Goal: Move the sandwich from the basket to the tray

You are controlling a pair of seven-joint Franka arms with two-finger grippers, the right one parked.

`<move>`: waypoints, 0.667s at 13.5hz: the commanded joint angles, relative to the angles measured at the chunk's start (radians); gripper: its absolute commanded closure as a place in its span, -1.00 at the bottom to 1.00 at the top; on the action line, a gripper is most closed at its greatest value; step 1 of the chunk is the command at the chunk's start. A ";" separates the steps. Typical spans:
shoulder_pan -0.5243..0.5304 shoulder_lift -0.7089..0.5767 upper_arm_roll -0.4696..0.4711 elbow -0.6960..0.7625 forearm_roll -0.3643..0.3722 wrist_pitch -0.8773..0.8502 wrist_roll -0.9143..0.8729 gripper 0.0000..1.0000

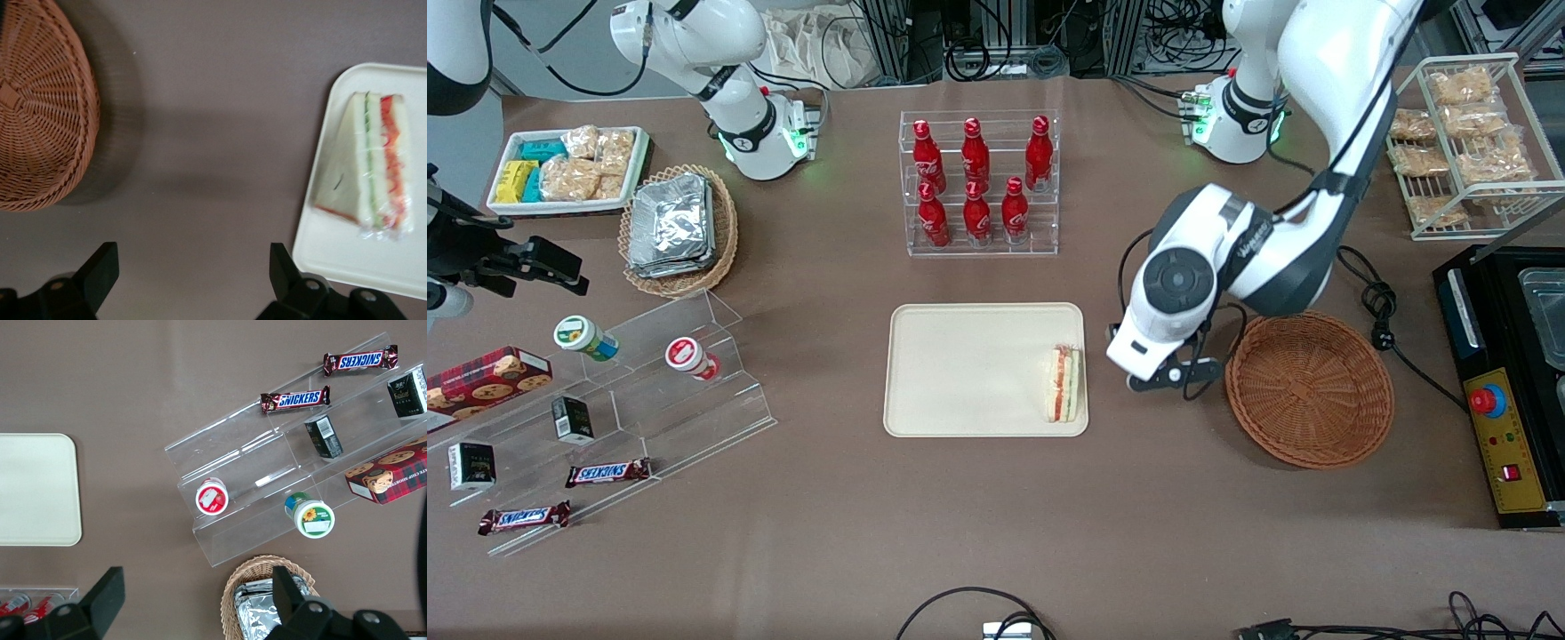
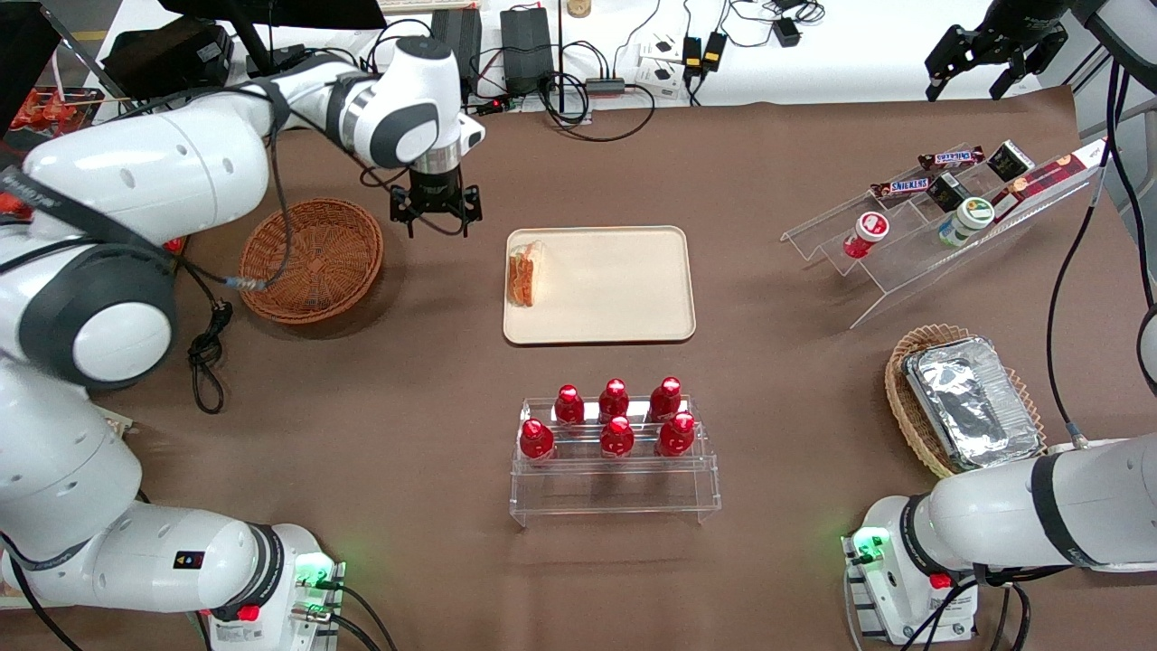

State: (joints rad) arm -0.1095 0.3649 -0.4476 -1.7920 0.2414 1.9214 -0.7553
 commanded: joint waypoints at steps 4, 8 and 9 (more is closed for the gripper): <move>0.161 -0.285 -0.002 -0.213 -0.120 -0.028 0.314 -1.00; 0.304 -0.331 0.001 -0.135 -0.168 -0.172 0.569 -1.00; 0.339 -0.331 0.001 -0.106 -0.168 -0.212 0.629 -1.00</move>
State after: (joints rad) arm 0.1705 0.0416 -0.4358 -1.9494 0.0963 1.7789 -0.2276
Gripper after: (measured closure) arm 0.000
